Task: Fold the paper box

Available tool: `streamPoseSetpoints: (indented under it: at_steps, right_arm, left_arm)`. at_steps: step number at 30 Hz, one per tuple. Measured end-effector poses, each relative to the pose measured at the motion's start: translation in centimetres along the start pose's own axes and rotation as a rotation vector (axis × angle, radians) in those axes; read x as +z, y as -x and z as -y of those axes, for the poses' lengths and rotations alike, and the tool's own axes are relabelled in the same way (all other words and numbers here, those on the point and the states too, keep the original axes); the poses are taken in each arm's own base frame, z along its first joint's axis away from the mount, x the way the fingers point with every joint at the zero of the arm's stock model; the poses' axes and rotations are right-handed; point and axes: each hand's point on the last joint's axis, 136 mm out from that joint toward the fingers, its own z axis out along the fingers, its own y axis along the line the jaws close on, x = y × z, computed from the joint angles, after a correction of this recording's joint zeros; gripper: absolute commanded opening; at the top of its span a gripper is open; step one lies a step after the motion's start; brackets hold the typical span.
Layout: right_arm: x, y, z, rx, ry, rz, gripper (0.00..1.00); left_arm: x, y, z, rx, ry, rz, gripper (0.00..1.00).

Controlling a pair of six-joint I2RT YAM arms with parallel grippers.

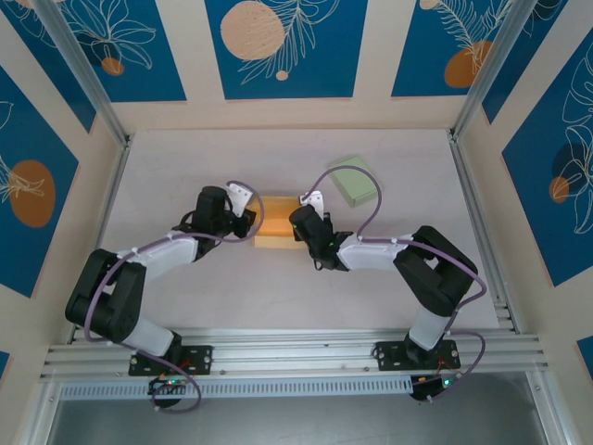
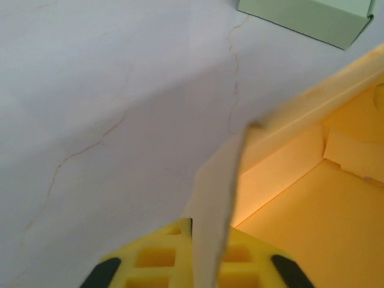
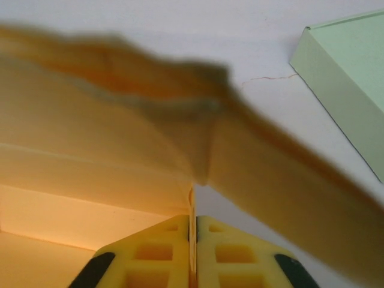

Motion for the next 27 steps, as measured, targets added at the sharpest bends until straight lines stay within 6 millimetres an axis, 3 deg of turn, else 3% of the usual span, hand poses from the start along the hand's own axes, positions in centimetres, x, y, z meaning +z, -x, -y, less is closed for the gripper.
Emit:
streamPoseSetpoints:
  at_steps: [4, 10, 18, 20, 27]
  right_arm:
    - [-0.7, -1.9, 0.3, -0.045, 0.004, -0.1, 0.41]
    - [-3.3, -1.5, 0.9, -0.04, 0.01, -0.212, 0.64]
    - [-8.0, 1.5, 0.7, 0.013, 0.118, -0.275, 0.62]
    - [-8.5, 2.1, 0.9, 0.023, 0.16, -0.289, 0.55]
    - [-7.0, 3.8, 4.0, 0.052, 0.216, -0.323, 0.47]
  left_arm:
    - [-0.2, 0.4, 0.1, -0.002, -0.003, 0.012, 0.0]
    - [-1.4, 1.1, 0.1, 0.007, 0.013, 0.053, 0.0]
    - [-1.4, 0.3, 0.2, 0.012, 0.016, 0.044, 0.0]
    - [-1.4, 0.3, 0.3, 0.018, 0.015, 0.045, 0.0]
    - [-1.4, 0.5, 0.3, 0.057, 0.015, 0.039, 0.0]
